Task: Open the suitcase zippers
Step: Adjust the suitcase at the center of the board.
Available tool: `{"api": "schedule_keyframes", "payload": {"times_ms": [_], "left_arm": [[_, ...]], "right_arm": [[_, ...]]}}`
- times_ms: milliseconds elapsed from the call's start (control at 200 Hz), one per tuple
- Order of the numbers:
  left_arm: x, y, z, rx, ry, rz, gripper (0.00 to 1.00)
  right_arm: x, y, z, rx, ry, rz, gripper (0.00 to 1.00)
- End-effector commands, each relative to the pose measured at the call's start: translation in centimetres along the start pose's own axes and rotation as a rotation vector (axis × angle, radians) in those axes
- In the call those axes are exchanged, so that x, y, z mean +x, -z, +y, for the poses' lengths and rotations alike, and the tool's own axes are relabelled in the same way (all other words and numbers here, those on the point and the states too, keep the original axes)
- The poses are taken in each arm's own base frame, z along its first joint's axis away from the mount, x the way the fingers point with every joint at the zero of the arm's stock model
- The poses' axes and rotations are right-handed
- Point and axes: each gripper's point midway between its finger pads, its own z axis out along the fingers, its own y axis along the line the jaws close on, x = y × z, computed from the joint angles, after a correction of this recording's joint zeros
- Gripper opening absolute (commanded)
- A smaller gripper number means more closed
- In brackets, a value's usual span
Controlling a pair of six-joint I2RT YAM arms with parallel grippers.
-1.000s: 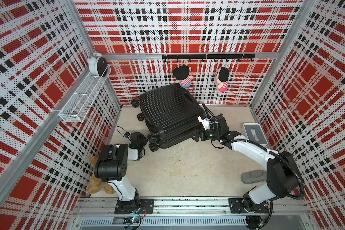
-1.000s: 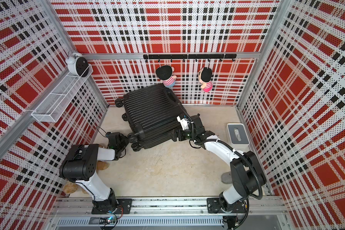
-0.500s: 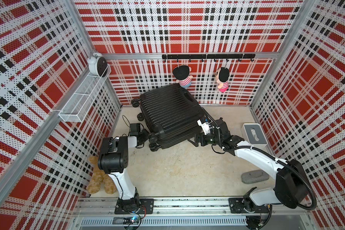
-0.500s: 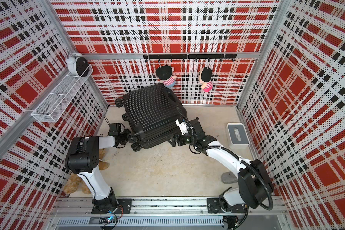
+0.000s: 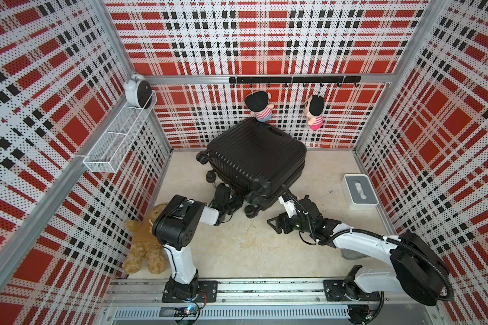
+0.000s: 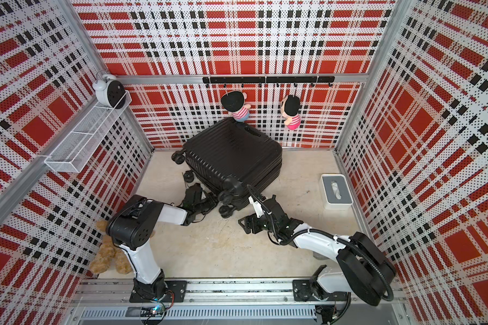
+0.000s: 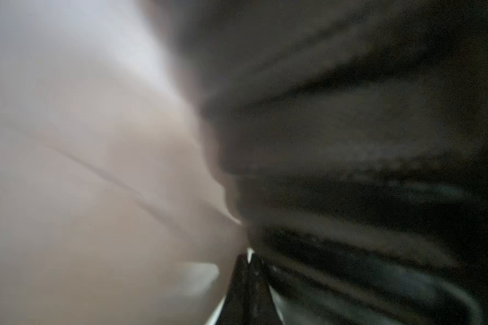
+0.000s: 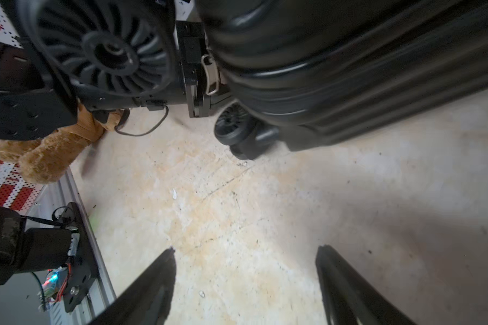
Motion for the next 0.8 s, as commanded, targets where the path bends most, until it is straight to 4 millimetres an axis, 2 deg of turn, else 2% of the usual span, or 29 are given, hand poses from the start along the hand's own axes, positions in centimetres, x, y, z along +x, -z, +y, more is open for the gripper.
{"api": "schedule_keyframes", "payload": {"times_ms": [0, 90, 175, 301, 396, 506, 797], "left_arm": [[9.3, -0.8, 4.4, -0.151, 0.062, 0.213, 0.0], [10.7, -0.2, 3.3, -0.107, 0.057, 0.211, 0.0], [10.1, 1.4, 2.8, -0.083, 0.05, 0.165, 0.0], [8.3, 3.4, 2.6, -0.079, 0.031, 0.118, 0.0], [6.9, 4.6, 2.3, -0.078, 0.009, 0.084, 0.0], [5.3, 5.2, 1.8, -0.08, -0.016, 0.051, 0.0], [2.9, 5.5, 1.6, -0.068, -0.039, 0.032, 0.0]], "right_arm": [[-3.1, 0.6, 0.3, -0.009, -0.02, -0.182, 0.81], [-2.5, 0.7, 0.1, -0.016, -0.062, -0.198, 0.79], [-1.8, 1.5, -0.3, -0.05, -0.115, -0.272, 0.69], [-1.3, 1.8, -0.2, -0.107, -0.15, -0.33, 0.69], [-1.9, 1.5, 0.8, -0.166, -0.119, -0.351, 0.67], [-2.6, 0.8, 0.7, -0.161, -0.084, -0.383, 0.66], [-4.6, -1.9, -1.2, -0.077, -0.073, -0.471, 0.62]]}}
